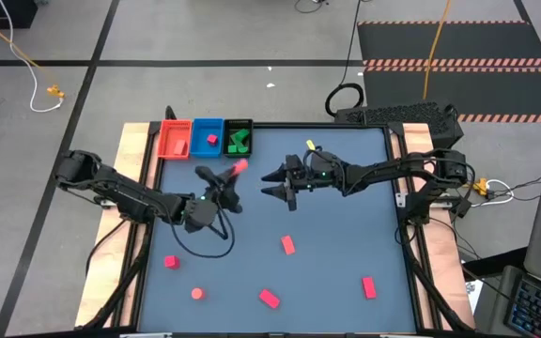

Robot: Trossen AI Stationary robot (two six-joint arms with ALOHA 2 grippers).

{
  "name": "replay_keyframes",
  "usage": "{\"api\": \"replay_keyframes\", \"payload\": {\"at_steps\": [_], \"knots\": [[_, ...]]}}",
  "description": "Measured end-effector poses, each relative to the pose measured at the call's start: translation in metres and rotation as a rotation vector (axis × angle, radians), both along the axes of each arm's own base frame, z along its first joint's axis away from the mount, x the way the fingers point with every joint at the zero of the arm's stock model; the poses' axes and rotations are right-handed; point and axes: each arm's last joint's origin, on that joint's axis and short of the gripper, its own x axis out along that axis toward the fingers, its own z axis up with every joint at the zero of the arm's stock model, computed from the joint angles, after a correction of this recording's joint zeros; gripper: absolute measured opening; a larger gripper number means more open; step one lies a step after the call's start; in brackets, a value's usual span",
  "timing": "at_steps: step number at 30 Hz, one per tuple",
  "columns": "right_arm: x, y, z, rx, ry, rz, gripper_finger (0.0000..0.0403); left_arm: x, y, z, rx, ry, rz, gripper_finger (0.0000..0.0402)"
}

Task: Sort & place blocks by color
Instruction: Put the orange block into the orange bin

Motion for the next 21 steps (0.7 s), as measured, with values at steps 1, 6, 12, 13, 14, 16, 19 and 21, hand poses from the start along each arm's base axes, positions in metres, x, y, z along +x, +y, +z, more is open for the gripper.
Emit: {"api": "replay_keyframes", "payload": {"at_steps": [1, 6, 12, 13, 14, 16, 19, 21], "knots": [[0.0, -0.001, 0.0, -0.001, -0.001, -0.005, 0.0217, -0.002, 0.003, -0.001, 0.009, -0.006, 0.064, 0.0057], [0.0, 0.0, 0.001, 0.001, -0.006, -0.003, 0.0225, -0.015, 0.027, -0.006, -0.046, -0.088, 0.244, 0.0056], [-0.002, 0.002, 0.005, 0.031, -0.018, 0.059, 0.0226, -0.039, 0.081, -0.013, -0.394, -0.188, 0.337, 0.0056], [-0.003, 0.003, 0.007, 0.032, -0.02, 0.076, 0.0226, -0.045, 0.089, -0.012, -0.456, -0.197, 0.356, 0.0056], [-0.003, 0.003, 0.008, 0.032, -0.023, 0.081, 0.0226, -0.05, 0.098, -0.012, -0.504, -0.201, 0.383, 0.0056], [-0.006, 0.004, 0.014, 0.027, -0.036, 0.092, 0.0226, -0.06, 0.113, -0.01, -0.581, -0.236, 0.433, 0.0056], [-0.01, 0.005, 0.022, 0.017, -0.052, 0.104, 0.0226, -0.08, 0.133, -0.006, -0.657, -0.281, 0.541, 0.0056], [-0.013, 0.006, 0.025, 0.011, -0.056, 0.105, 0.0226, -0.093, 0.145, -0.006, -0.689, -0.3, 0.617, 0.0056]]}}
